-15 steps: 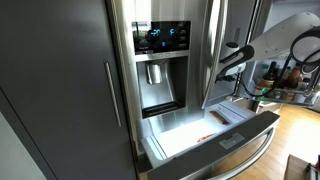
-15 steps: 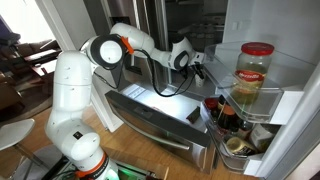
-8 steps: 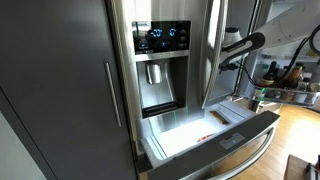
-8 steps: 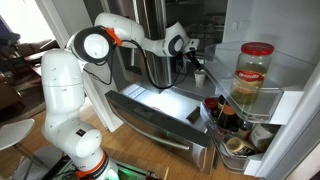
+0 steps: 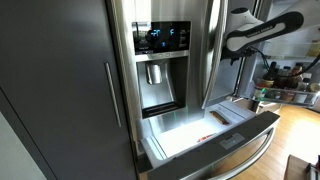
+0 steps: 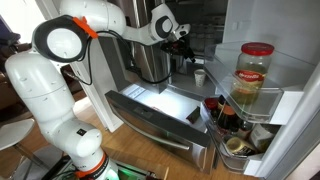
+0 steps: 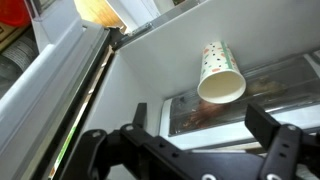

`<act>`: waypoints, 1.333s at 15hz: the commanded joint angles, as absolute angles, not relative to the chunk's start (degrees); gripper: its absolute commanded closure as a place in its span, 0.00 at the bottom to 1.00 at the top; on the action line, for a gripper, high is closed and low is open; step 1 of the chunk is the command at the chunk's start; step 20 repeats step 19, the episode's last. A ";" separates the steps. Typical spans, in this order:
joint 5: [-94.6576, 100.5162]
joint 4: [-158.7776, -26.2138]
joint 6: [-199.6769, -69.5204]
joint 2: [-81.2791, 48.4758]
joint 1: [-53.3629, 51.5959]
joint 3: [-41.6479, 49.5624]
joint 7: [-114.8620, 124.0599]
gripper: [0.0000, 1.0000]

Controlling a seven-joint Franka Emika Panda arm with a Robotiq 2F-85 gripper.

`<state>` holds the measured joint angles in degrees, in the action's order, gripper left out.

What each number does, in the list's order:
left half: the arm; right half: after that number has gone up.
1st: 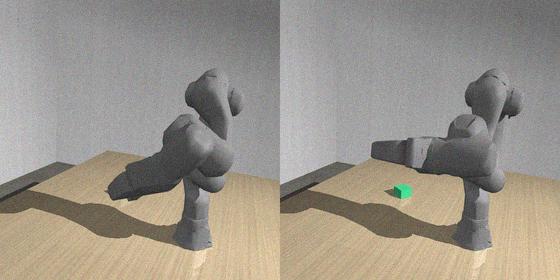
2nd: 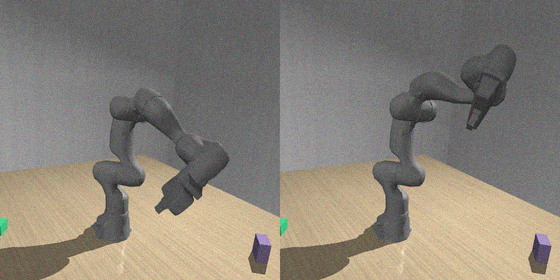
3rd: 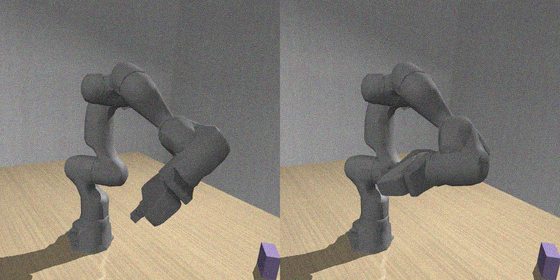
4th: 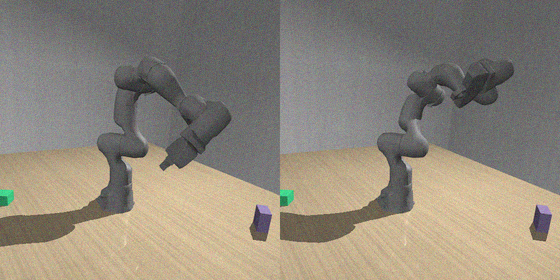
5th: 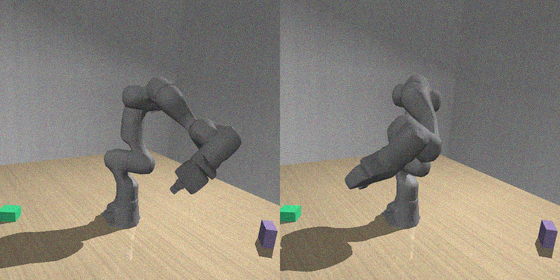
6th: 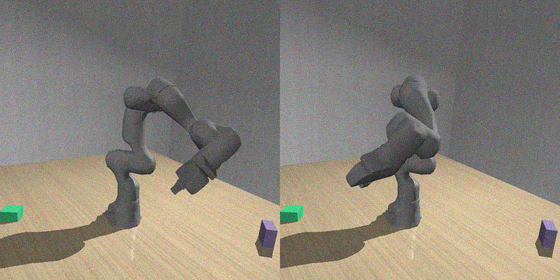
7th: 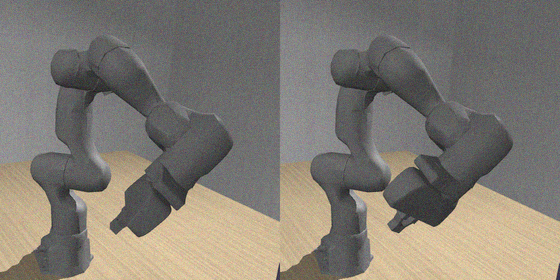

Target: Pick up the paper cup and pour its contents into the open refrigerator drawer, put the paper cup back on the bottom shelf of the right side of the refrigerator

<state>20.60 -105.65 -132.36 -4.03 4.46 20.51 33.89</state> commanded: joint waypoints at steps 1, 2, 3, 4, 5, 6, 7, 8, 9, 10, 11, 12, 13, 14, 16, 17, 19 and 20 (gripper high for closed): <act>23.21 -113.13 -130.41 3.85 7.34 17.57 33.32 0.00; 23.34 -114.20 -129.81 5.14 8.12 17.02 33.69 0.00; 23.28 -115.21 -129.54 6.31 8.90 16.54 33.84 0.00; 22.79 -116.21 -129.37 7.50 9.70 16.13 33.87 0.00; 22.64 -117.26 -129.67 8.27 10.61 15.83 34.22 0.00; 22.93 -118.02 -129.36 9.22 11.38 15.39 34.75 0.00; 23.32 -118.66 -128.84 10.10 12.19 14.93 35.28 0.00; 23.42 -119.42 -128.72 10.73 13.02 14.56 35.70 0.00; 23.66 -119.73 -127.78 11.25 13.81 14.13 36.34 0.00; 23.62 -120.25 -127.00 11.81 14.49 13.72 36.89 0.00; 23.22 -120.29 -125.20 12.04 15.04 13.36 37.42 0.00; 21.99 -120.50 -124.21 12.18 15.32 13.22 37.20 0.00; 20.32 -120.87 -122.95 12.40 15.38 13.20 36.62 0.00; 19.70 -121.34 -121.93 12.59 15.59 13.03 36.92 0.00; 19.11 -122.36 -120.39 12.94 15.78 12.77 36.96 0.00; 19.06 -122.86 -119.88 13.06 15.80 12.61 36.93 0.00; 19.94 -120.96 -120.80 11.26 15.90 12.51 36.00 0.00; 19.94 -120.96 -120.80 11.26 15.90 12.51 36.00 0.00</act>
